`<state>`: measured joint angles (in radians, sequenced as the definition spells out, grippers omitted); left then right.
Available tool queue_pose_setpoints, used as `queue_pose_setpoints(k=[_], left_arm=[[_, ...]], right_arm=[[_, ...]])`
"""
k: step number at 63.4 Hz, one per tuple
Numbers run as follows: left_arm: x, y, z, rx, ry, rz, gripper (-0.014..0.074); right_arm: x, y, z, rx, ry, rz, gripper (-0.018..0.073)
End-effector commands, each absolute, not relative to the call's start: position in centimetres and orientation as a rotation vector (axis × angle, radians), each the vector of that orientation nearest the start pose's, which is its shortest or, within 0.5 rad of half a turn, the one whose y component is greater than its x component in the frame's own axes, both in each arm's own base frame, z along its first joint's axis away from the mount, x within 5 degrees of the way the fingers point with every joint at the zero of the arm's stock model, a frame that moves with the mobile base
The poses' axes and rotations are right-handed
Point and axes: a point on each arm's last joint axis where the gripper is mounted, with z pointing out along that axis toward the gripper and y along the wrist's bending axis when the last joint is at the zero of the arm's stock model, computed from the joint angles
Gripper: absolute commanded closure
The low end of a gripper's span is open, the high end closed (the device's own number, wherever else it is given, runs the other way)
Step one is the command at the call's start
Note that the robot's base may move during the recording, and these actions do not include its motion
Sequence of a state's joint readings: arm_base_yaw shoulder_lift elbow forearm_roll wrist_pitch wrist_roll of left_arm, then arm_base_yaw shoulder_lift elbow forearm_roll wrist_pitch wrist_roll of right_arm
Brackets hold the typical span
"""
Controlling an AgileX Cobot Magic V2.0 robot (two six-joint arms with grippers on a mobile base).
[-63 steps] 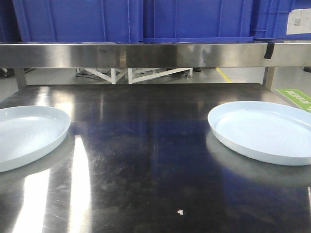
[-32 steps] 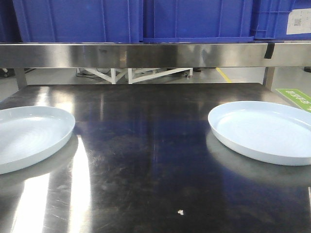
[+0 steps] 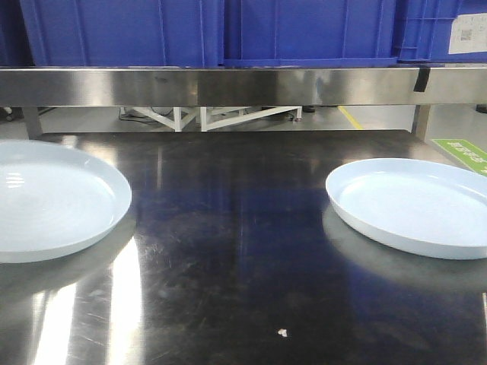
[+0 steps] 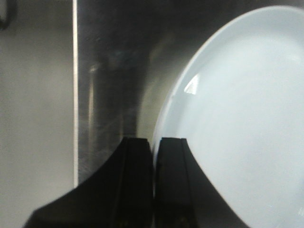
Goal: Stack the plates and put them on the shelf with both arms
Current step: 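Lift the plate with the left gripper and set it at table center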
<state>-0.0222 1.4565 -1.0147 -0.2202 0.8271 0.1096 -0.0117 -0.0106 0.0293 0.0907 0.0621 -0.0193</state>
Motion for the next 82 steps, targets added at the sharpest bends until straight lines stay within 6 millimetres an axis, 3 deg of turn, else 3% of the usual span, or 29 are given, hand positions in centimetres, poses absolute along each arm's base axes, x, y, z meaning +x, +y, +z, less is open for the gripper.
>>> queue_pose_setpoints(k=[1,11,20,30,41,61,74,82], left_arm=[[27.0,-3.3,29.8,0.043,2.605,-0.363,0.0510],[24.4,-6.7,31.9,0.194,2.571,-0.581,0.0510],[23.2,-9.9,32.1,0.351,2.567,-0.659,0.0510],[22.7,-13.0,30.8,0.542,2.591,-0.638,0.0510],[23.3,-16.2,27.7,0.661,2.671,-0.641,0.0510],[24.9,-17.9,23.1,0.694,2.800,-0.595,0.0509],[25.1,-18.0,22.5,0.699,2.825,-0.588,0.0489],[25.0,-18.0,22.5,0.701,2.826,-0.589,0.0407]], right_arm=[[5.4,-0.1,21.2,0.054,1.444,0.038,0.0510],[5.4,-0.1,21.2,0.054,1.444,0.038,0.0510],[5.4,-0.1,21.2,0.054,1.444,0.038,0.0510],[5.4,-0.1,21.2,0.054,1.444,0.038,0.0510],[5.4,-0.1,21.2,0.054,1.444,0.038,0.0510],[5.4,-0.1,21.2,0.054,1.444,0.038,0.0510],[5.4,-0.1,21.2,0.054,1.444,0.038,0.0510],[5.4,-0.1,21.2,0.054,1.444,0.038,0.0510]])
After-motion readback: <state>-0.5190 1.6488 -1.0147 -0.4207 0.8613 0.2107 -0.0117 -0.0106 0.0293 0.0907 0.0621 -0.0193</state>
